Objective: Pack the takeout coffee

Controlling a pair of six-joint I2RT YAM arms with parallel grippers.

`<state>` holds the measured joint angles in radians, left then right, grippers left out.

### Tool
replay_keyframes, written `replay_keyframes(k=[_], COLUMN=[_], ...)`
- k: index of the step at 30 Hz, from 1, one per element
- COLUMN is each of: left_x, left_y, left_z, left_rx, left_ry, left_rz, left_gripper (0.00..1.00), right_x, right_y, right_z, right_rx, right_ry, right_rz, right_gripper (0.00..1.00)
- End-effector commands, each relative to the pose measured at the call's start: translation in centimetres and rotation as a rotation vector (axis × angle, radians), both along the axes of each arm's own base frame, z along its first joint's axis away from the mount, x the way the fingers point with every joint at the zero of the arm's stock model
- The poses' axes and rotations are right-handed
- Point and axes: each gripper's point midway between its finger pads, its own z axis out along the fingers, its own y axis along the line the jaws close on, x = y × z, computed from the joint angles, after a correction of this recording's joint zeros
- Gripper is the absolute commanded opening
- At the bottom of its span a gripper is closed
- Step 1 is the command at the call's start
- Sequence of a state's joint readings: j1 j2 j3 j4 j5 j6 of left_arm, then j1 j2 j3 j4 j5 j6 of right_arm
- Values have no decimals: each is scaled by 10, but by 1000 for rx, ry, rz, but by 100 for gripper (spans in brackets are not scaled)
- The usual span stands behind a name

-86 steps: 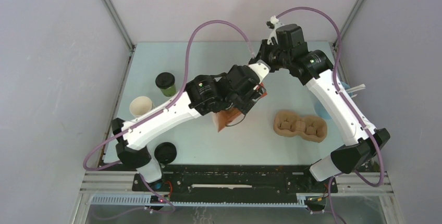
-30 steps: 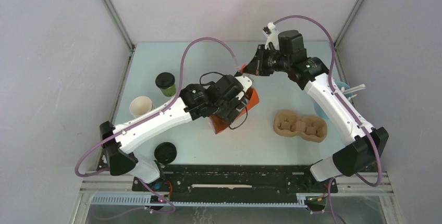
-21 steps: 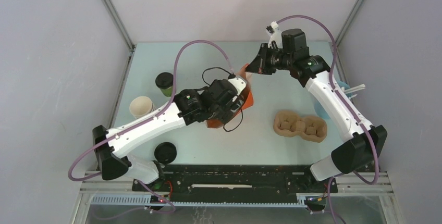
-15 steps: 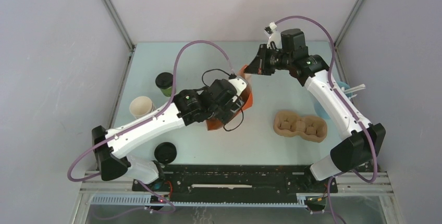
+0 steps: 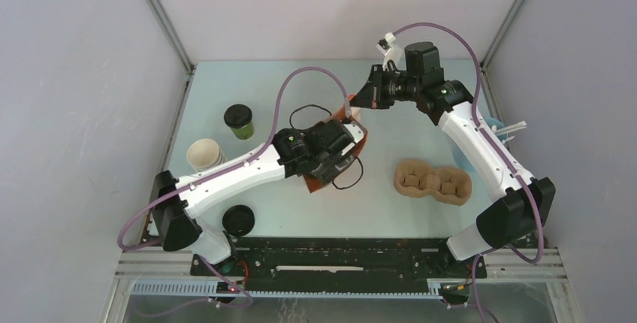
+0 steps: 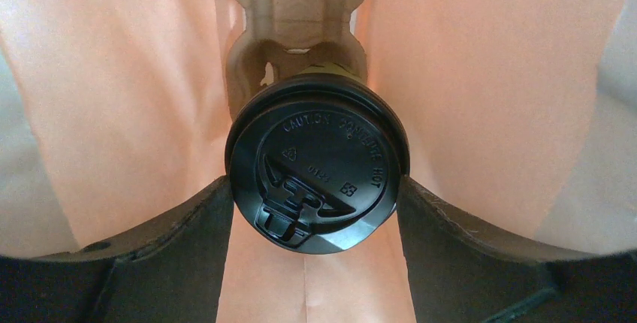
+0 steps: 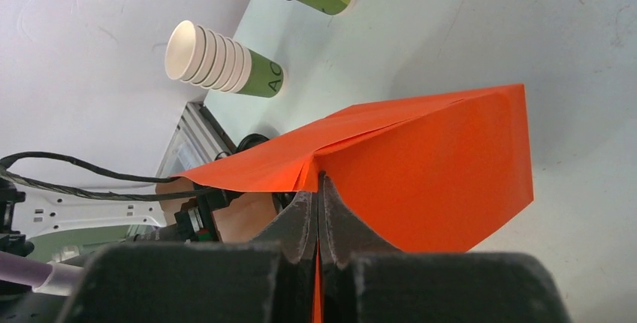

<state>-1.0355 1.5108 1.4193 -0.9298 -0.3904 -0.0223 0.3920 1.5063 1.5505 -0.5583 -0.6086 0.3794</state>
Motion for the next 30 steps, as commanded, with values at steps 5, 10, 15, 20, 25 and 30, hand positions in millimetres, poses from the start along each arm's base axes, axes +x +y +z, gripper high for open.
replay_keyframes(k=[5,10,15,20,25,30], left_x=[18,23,16,18,26,40], left_y=[-1,9,8,13,6,8], left_z=[8,-3,-7,-12,-8,1], left_rx=[22,34,10,30,0,-15], left_ry=[-71,-126,-123,-120,-159,-269], left_rz=[32,55,-23,7,12,56], left_gripper=[44,44,46,46,47,47], right_x=[-12,-17,-19,-16,-23,-29], right_y=[4,5,6,3,6,6], right_z=[29,33,23,28,28,22], right_rx=[-2,17,29,55,82,92], right_ry=[-187,-191,-154,-154,-118,-80], right_rz=[44,-7,5,3,45,54], right_gripper=[0,0,0,0,0,0])
